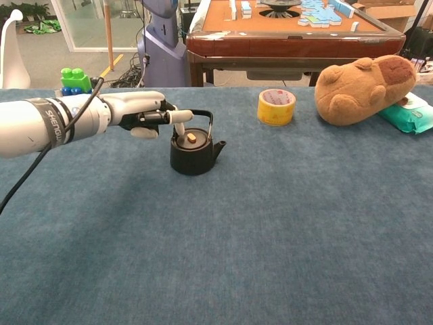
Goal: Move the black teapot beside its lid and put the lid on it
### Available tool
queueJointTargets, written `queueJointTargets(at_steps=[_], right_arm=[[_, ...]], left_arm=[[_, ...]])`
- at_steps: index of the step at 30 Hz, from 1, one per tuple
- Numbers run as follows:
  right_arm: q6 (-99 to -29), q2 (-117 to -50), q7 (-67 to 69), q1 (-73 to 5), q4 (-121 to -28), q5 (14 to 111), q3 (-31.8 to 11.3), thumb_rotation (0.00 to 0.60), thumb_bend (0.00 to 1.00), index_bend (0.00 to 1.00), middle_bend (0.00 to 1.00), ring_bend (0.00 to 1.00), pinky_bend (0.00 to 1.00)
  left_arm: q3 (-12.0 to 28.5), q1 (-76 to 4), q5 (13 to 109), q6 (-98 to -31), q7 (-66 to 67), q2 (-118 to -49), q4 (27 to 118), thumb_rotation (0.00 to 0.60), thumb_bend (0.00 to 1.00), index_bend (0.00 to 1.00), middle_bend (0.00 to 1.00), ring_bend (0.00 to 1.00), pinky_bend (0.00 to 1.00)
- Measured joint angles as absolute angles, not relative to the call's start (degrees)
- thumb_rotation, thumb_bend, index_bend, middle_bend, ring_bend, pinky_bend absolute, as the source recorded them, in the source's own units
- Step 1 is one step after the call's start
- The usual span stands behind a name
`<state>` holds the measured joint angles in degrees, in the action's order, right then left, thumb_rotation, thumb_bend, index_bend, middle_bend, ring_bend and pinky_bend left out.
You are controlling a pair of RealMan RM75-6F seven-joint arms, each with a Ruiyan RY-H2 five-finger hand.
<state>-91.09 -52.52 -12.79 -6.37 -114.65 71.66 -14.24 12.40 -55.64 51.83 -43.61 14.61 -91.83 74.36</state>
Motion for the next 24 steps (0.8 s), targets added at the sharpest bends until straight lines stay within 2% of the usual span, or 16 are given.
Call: queueJointTargets(at_steps=[6,15,18,20,22,24], right_arm=[[-91.01,-52.43,-12.66,-6.37,-114.51,71.48,-14.33,0.600,0.08,0.25,0.27,0.04,0.06],[-89.32,-52.49,-12.57,-7.18,-114.28,70.64,-14.47,0.600,0.08,0.25,0.27,0.04,0.06],[-88.45,-52.37,-12.49,-7.43,-114.21,70.03,-14.46,0.600,0.08,0.25,0.27,0.04,0.06],[-87.44,-52.11,-12.33,-7.60,-114.15,69.51,-14.32,0.600,0.08,0.25,0.27,0.04,0.06],[-86.12,-51.74,-12.05,-7.78,-114.06,68.93,-14.11,0.600,0.08,0.25,0.27,0.04,0.06],[-84.20,-51.24,-11.56,-8.08,-113.82,68.25,-13.80,0.600,0.08,0.22,0.26,0.04,0.06]], left_arm=[[12.99,-54.87,52.39,-45.54,13.76,-91.23,74.64,0.000,0.24,0.32,1.00,0.98,1.00],[13.42,-50.62,55.85,-51.24,10.25,-86.21,79.45,0.000,0.24,0.23,0.98,0.86,0.98],[13.47,-48.57,57.17,-53.39,8.64,-83.54,81.65,0.000,0.24,0.21,0.89,0.78,0.94],[13.40,-46.97,58.02,-54.86,7.57,-81.48,83.02,0.000,0.24,0.20,0.78,0.67,0.92],[13.20,-45.58,58.49,-55.67,6.85,-79.61,84.01,0.000,0.24,0.19,0.66,0.54,0.83],[12.79,-43.82,58.81,-56.48,6.19,-77.42,84.97,0.000,0.24,0.19,0.51,0.40,0.66]])
